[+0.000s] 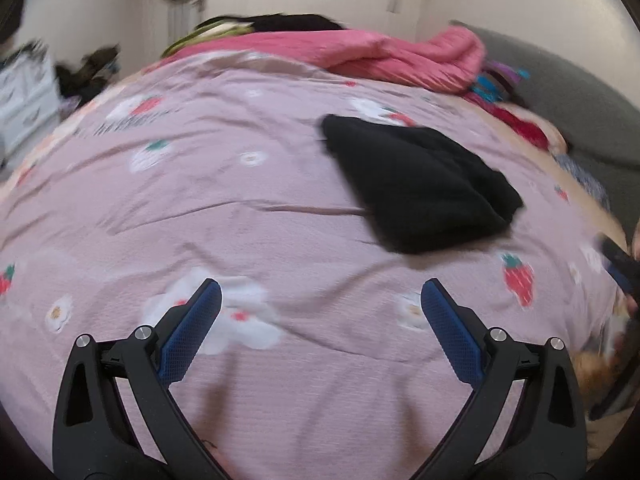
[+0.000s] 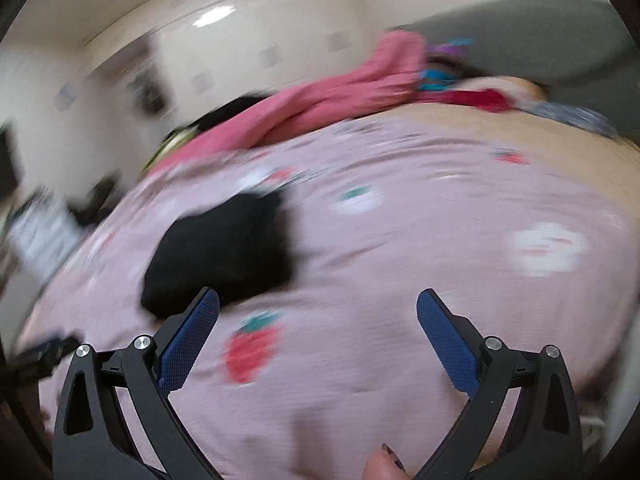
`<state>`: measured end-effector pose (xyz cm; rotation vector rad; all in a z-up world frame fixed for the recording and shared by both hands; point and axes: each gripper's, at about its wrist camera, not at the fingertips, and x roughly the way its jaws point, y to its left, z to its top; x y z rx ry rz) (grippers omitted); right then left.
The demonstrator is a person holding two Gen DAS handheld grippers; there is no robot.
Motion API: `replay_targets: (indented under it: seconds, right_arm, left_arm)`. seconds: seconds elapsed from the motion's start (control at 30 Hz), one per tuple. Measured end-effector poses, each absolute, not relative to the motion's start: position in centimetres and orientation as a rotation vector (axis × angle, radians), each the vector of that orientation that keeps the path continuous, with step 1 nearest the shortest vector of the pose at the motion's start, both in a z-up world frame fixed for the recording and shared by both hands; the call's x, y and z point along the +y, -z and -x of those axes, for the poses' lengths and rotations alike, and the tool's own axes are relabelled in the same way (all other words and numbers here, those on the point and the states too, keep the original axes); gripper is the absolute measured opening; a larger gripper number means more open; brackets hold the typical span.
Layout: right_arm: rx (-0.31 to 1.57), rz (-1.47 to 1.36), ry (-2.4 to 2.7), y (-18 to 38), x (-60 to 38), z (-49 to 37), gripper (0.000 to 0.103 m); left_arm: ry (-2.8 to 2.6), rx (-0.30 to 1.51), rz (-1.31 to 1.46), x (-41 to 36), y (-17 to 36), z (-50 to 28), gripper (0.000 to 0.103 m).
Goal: Fold small clothes
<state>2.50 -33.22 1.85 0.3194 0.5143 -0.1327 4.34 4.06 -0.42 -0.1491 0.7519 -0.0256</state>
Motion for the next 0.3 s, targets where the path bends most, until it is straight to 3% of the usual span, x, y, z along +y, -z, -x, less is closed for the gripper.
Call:
replay_targets:
  seconds: [0.17,0.3]
  right_arm:
    - [0.588,-0.386,0.712,0.3,-49.3,3.0,0.099]
    - [0.718,-0.418,1.115,4.2,-61.0,7.9,0.099]
  left_arm:
    - [-0.170,0.886,0.282,14.3,2.0,-7.0,0.094]
    - [-0.443,0.869,0.313,25.1,2.2,-8.3,0.094]
